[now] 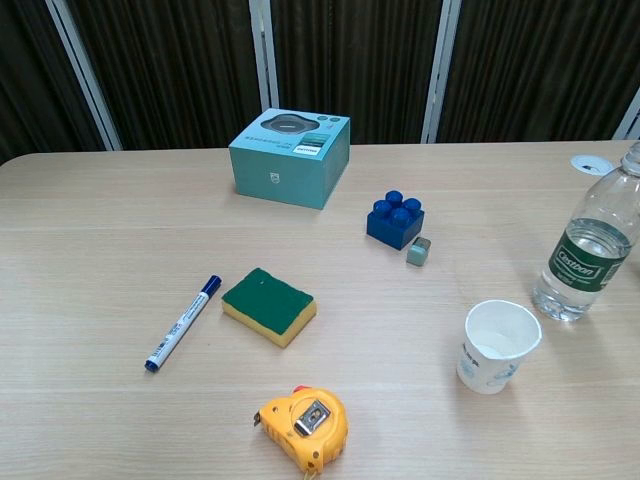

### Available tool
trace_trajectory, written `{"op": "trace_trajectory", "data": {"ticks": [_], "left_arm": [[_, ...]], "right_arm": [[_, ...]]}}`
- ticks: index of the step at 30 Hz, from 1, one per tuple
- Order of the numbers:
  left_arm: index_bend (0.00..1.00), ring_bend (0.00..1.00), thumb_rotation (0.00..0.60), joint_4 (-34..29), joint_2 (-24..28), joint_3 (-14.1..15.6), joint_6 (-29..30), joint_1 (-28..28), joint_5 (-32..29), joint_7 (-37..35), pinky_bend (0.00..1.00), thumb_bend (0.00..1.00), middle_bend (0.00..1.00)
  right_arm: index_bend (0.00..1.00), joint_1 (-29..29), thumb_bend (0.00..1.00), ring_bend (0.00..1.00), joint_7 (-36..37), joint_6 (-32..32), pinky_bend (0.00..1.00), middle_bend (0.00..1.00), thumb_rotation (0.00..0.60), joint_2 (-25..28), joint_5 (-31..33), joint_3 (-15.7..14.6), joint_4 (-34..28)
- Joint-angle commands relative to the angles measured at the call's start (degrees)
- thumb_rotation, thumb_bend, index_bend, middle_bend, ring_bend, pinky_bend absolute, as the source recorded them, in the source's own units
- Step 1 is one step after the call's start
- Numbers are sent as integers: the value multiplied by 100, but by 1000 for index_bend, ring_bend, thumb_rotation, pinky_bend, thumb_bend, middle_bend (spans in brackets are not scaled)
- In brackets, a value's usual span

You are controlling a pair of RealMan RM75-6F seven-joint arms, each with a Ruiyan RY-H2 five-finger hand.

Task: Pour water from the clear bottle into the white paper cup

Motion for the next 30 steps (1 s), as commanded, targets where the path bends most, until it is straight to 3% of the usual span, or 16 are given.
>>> {"op": "trace_trajectory", "data": {"ticks": [1,14,26,30], "left_arm": [[0,0,600,35,-19,-25,-47,-19,-71,22,0,0,0],[0,0,600,94,-34,-74,-150,-65,-224,24,0,0,0],[0,0,600,124,-43,-86,-233,-91,-324,34,0,0,0],[0,0,600,155,-55,-94,-292,-113,-378,40,0,0,0]], "right_arm": [[0,87,0,0,169,-20,0,0,600,-62,-13,-19,-32],[0,333,0,0,540,157,0,0,600,-191,-183,-124,-221],[0,479,0,0,799,160,0,2,600,-556,84,99,-160],[0,445,0,0,741,165,0,49,600,-677,283,224,-140]]}}
